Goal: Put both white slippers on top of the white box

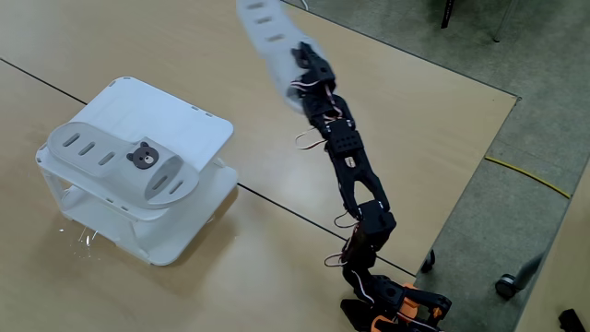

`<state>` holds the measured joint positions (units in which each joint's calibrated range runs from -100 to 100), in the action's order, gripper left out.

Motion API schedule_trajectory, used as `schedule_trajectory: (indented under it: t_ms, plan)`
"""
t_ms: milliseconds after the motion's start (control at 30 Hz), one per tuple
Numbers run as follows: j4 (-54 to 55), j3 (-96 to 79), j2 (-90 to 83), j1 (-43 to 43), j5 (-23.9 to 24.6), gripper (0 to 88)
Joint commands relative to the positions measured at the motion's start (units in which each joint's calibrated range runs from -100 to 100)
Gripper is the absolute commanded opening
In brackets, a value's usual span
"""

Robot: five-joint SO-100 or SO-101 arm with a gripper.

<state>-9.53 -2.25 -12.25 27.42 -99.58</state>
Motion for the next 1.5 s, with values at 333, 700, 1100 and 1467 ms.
schedule_trajectory:
  t_ms: [333,700,1100,1467]
  plan:
    - [0.1,26.7,16.5,-14.7,-0.4,0.8]
    - [0.2,36.4,28.4,-20.5,-0.4,0.8]
    - [0.6,35.9,32.2,-26.0,-0.4,0.8]
    - [0.6,36.2,35.4,-26.1,-0.4,0.8]
